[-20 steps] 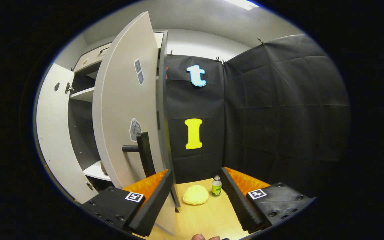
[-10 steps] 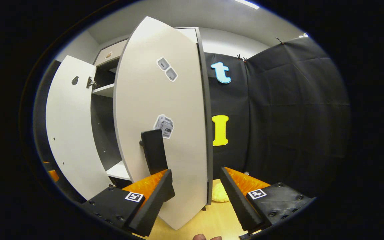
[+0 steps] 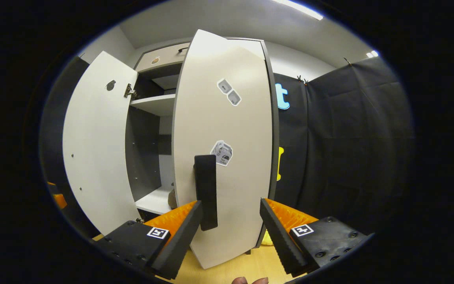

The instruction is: Grab one shoe with the right hand and put it into the shoe cabinet, grab the other shoe with the left hand and put it into the shoe cabinet; then close the right door with the right hand and the left door with the left hand.

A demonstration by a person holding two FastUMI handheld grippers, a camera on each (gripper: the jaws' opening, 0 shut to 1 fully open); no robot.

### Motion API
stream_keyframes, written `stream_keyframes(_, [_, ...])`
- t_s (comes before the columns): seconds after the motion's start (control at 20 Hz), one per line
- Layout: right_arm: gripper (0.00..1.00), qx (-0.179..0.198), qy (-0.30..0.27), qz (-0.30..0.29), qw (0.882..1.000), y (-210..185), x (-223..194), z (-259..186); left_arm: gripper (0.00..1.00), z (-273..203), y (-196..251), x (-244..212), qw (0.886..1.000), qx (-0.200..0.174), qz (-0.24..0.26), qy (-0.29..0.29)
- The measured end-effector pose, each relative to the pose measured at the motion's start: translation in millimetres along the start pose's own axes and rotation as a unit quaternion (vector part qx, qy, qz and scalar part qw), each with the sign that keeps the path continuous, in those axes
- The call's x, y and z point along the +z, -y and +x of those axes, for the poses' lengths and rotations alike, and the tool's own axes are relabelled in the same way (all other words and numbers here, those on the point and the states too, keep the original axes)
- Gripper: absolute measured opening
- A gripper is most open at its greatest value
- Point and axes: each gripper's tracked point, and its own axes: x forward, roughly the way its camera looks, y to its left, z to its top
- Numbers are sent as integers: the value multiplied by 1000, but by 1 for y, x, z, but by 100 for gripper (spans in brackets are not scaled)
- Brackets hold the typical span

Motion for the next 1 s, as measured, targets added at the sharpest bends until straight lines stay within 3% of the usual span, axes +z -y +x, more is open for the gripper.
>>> stream_keyframes(0.15, [97,13,-15,40,999,-6,-8,-16,94,2,-14,3,1000,10,-1,5])
stream_keyframes(0.6, [97,-2,-7,35,999,6,-2,-51,93,42,-116,40,996,76,10,41])
stream_keyframes(0.85, [98,-11,-5,36,999,16,1,-63,93,81,-144,51,993,101,35,56])
stream_keyframes(1.0, [98,-17,-8,28,999,22,-1,-66,93,105,-141,40,994,93,25,41])
